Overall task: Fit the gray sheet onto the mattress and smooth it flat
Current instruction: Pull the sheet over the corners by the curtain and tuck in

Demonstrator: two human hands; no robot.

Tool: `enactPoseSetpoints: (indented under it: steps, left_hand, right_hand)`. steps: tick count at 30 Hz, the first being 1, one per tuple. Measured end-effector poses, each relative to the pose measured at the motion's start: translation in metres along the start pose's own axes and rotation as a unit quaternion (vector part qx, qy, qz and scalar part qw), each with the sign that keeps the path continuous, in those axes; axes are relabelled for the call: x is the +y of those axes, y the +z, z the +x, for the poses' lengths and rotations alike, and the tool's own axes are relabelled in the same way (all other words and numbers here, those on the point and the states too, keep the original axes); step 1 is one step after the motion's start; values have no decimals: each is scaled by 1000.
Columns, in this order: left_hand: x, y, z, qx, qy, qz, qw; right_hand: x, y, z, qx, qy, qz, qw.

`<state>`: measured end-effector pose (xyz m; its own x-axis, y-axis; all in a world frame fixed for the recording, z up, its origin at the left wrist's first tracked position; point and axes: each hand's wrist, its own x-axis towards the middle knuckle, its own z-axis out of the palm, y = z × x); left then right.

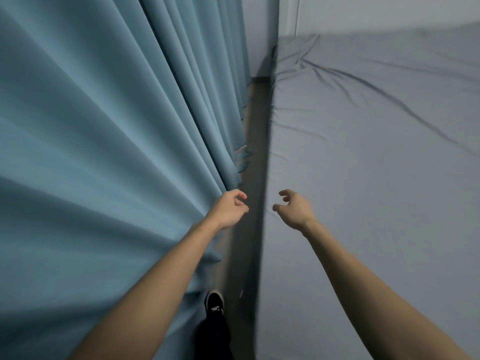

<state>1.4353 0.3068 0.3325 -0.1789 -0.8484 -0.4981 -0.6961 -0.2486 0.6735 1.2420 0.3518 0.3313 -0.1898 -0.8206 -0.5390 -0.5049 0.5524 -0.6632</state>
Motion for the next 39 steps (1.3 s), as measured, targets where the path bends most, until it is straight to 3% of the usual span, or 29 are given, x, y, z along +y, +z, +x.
enactPoseSetpoints:
  steps: [5,10,15,23,32,39]
  left_hand:
    - [-26,-58,59,-83,44,60,994]
    - [-10,-99,104,-110,87,100,985]
    - [13,-101,143,-132,106,146,975]
    - [68,-106,224,-107,127,151,975]
    - [220,-152,342,-47,177,161,970]
    - [302,-149,430,-73,165,207,962]
  right_hand:
    - [-45,77,4,59,38,51,996]
    - [-82,86,12,130,67,94,985]
    - [-103,53,28,173,88,107,975]
    - [-132,1,105,166,85,95,978]
    - [-200,-130,235,194,30,125,973]
    - [-212,-213,305,207,42,160,964]
